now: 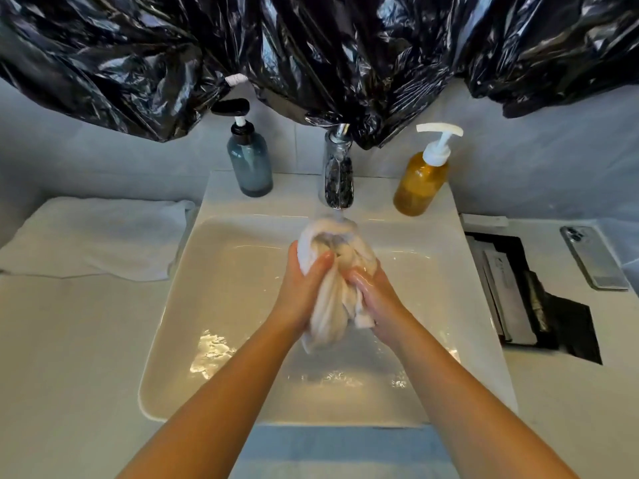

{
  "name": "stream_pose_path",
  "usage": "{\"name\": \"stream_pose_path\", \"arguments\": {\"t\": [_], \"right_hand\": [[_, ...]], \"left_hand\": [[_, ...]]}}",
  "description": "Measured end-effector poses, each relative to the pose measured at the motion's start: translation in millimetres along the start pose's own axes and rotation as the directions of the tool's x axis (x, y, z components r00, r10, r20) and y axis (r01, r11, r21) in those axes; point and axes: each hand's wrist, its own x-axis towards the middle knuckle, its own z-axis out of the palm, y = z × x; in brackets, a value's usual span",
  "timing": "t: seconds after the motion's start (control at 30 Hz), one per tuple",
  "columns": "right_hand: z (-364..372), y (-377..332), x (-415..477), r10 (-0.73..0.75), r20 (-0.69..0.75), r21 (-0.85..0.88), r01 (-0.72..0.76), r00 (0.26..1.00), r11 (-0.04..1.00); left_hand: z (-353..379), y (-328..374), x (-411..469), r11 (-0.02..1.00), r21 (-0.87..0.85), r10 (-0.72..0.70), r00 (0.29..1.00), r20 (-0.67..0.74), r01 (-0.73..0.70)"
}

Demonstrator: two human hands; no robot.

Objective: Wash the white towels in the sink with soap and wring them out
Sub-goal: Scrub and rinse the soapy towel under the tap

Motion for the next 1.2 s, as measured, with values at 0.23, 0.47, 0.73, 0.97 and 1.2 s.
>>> {"name": "stream_pose_path", "arguments": {"t": [0.23,0.47,0.73,0.97,1.2], "right_hand": [[10.0,31.4,18.9,0.060,-0.040,-0.081,-0.063,0.997,0.995],[13.9,48.9,43.7,-0.051,-0.289,-0.048,0.039,0.956,0.998],[16.4,64.5,49.3,-0.067,-0.257,-0.214,0.011,0.964,0.977],[15.9,52.2,42.5,-0.154,-0.147,-0.106,0.139,0.977,0.985],[13.4,41.6,41.8,-0.146,-0.132,-0.047,0.141,0.980,0.989]], "left_hand": [[12.3,-28.8,28.8,0.997,-0.042,-0.071,0.988,-0.139,0.065],[25.2,-23.2,32.6,0.981,0.179,-0.018,0.959,-0.282,0.071],[19.0,-33.4,29.9,0.983,0.178,0.008,0.973,-0.229,0.034],[13.6,-36.0,26.6,0.997,0.071,0.053,0.980,-0.193,-0.040],[16.0,-30.3,25.0,0.995,0.043,0.102,0.977,-0.190,-0.095]]}}
